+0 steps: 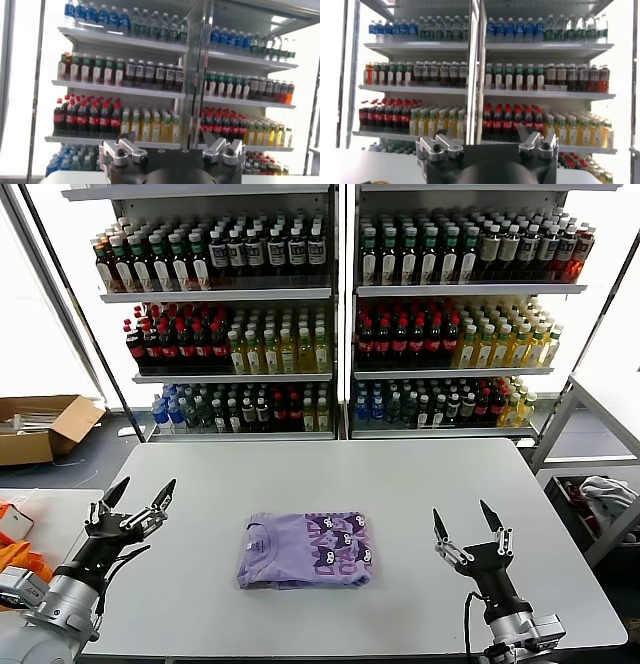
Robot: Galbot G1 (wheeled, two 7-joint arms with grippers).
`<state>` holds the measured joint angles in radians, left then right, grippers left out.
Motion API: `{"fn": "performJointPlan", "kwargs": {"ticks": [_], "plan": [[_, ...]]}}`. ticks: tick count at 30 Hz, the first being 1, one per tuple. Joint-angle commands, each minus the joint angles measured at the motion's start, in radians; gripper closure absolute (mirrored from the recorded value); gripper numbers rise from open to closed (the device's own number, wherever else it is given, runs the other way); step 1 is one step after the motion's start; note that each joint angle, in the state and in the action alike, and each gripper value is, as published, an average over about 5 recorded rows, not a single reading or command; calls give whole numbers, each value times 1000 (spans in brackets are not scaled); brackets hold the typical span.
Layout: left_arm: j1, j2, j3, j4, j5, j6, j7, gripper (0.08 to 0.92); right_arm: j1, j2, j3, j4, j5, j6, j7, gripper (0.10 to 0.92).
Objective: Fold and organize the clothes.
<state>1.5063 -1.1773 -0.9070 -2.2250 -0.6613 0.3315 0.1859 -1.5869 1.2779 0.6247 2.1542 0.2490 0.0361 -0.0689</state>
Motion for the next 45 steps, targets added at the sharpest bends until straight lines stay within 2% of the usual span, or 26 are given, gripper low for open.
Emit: {"fn": "performJointPlan", "kwargs": {"ticks": [1,12,18,45], "plan": [[2,-4,-3,-5,3,1,3,177,-17,3,25,-1,-2,15,-9,203],[-2,-9,3,4,7,0,6,177,-11,-7,34,1,14,18,-7,203],[-4,-2,-1,7,6,1,7,177,-3,-11,54,10,72,6,-15,203],[-1,3,-23,20,11,-1,11,177,5,-18,64,-6,65,10,-9,203]]}}
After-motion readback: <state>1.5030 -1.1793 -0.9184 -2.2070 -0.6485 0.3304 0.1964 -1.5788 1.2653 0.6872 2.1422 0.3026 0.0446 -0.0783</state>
